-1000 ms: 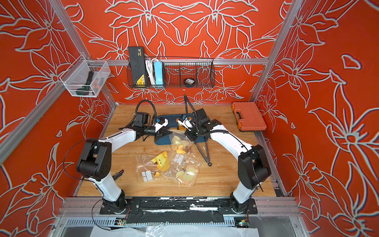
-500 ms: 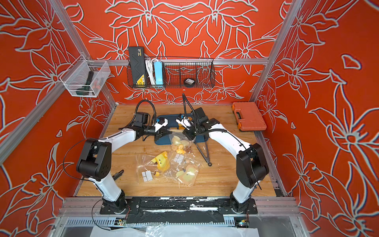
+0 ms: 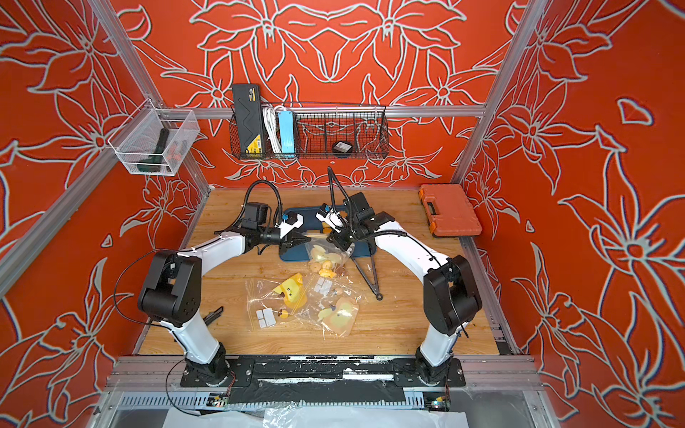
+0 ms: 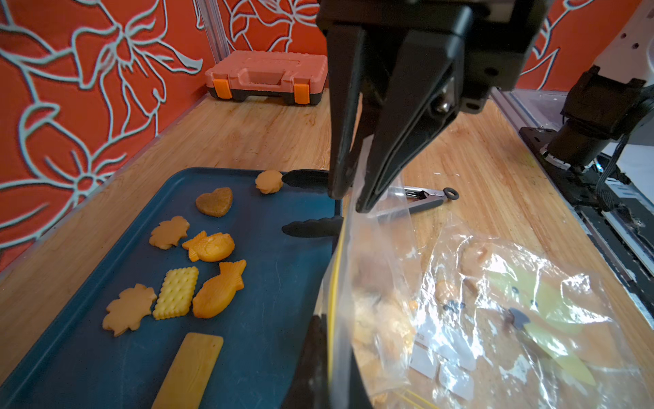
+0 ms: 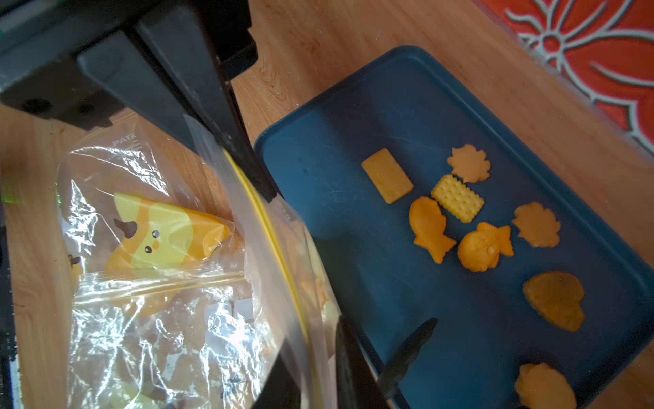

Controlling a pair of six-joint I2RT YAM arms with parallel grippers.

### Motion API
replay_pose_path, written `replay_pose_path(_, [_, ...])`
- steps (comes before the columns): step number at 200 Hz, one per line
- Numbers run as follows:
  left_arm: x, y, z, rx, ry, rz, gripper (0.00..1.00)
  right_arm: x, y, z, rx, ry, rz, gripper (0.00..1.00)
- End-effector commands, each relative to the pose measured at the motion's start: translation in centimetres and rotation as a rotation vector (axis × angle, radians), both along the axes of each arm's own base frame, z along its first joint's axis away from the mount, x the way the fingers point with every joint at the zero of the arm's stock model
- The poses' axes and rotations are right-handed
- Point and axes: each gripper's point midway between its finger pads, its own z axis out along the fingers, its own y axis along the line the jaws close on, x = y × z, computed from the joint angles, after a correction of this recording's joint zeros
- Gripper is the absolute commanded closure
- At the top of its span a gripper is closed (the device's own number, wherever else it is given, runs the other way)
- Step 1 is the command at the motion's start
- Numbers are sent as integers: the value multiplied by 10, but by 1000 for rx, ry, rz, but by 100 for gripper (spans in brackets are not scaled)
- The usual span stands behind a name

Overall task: Put the cookies into a resealable bag to prevent moisture
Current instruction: Close the ziploc bag at the center of the board.

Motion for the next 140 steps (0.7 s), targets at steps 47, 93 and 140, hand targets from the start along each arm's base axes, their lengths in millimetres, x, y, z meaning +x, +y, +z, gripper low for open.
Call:
replay_pose_path(47, [-3, -2, 14, -23, -34, -34, 100, 1, 16, 8, 43, 8, 45, 100])
replay_pose_path(93, [-3, -2, 14, -24, -33, -35, 100, 0, 23, 7, 64, 27, 66, 100])
replay_pose_path(140, [-3, -2, 15, -25, -34, -36, 100, 1, 26, 8, 69, 11, 66, 72])
